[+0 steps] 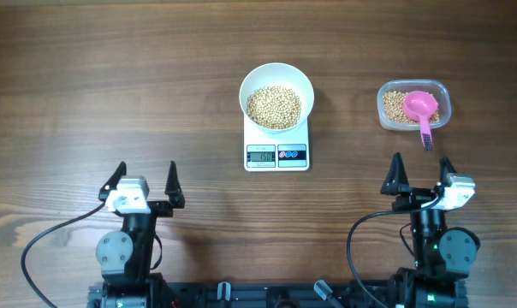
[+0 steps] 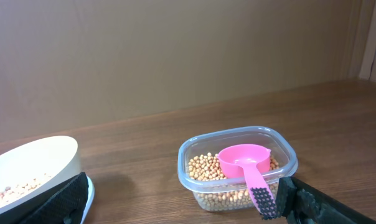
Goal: Scoop item into bowl and weigh 150g on scale
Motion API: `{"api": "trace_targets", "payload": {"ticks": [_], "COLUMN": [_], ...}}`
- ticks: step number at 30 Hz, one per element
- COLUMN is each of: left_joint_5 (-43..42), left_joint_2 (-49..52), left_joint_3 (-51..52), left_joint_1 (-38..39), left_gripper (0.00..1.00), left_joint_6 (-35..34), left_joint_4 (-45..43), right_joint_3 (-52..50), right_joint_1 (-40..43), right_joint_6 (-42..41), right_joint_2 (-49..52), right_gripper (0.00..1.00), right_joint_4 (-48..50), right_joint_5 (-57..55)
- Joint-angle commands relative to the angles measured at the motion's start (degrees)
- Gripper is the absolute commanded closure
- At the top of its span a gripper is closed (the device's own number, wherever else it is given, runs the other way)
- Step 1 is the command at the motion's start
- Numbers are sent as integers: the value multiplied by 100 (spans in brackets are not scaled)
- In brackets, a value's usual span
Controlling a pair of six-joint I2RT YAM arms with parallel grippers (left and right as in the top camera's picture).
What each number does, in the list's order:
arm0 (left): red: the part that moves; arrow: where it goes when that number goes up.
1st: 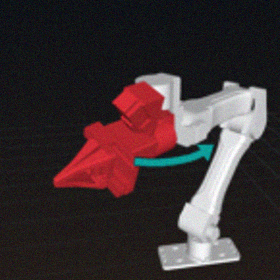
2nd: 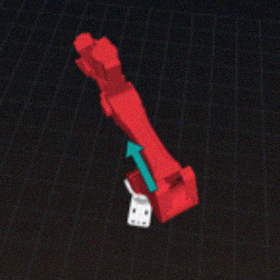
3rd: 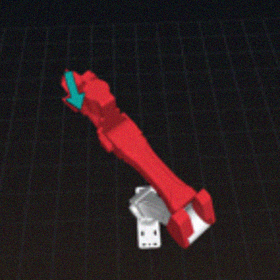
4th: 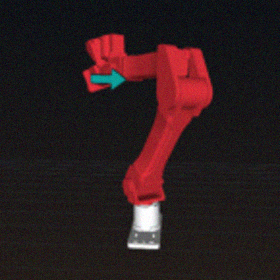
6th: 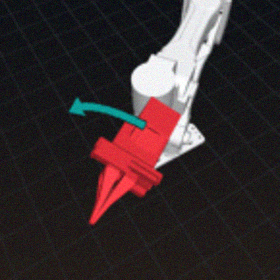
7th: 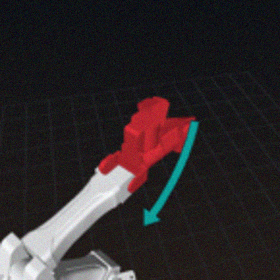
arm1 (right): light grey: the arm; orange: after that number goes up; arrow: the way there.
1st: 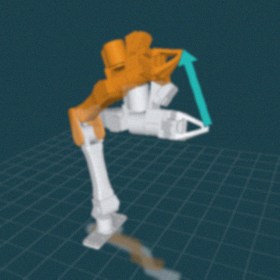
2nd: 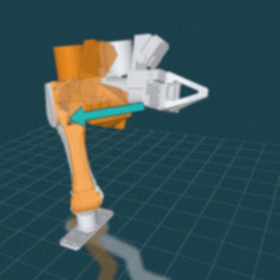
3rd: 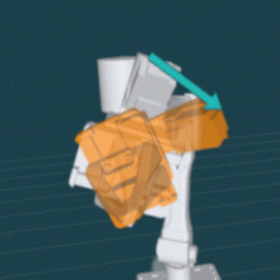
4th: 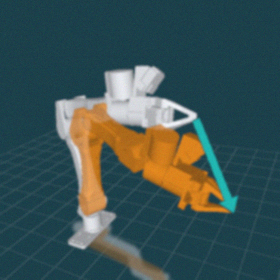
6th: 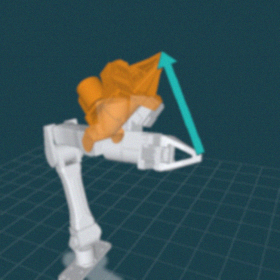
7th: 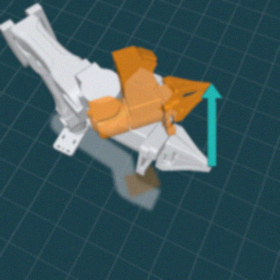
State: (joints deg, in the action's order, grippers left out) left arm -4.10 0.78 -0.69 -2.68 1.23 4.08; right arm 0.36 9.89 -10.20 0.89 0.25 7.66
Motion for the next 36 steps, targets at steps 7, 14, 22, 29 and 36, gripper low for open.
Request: {"api": "trace_targets", "payload": {"ticks": [7, 14, 22, 29, 36], "left_joint_5": [103, 118, 118, 116, 118], "left_joint_2": [-63, -63, -63, -61, -61], "left_joint_3": [37, 37, 37, 37, 37], "left_joint_1": [31, 33, 33, 33, 33], "left_gripper": [0, 0, 0, 0, 0], "left_joint_6": [157, 243, 243, 243, 243], "left_joint_4": [31, 31, 28, 26, 26], "right_joint_3": [-7, -7, -7, -7, -7], "right_joint_1": [-28, -28, -28, -28, -28], "right_joint_6": [-35, -35, -35, -37, -35], "right_joint_2": [-68, -68, -68, -68, -68], "right_gripper": [0, 0, 0, 0, 0], "right_joint_4": [15, 15, 15, 15, 15], "right_joint_5": [-59, -59, -59, -61, -59]}}
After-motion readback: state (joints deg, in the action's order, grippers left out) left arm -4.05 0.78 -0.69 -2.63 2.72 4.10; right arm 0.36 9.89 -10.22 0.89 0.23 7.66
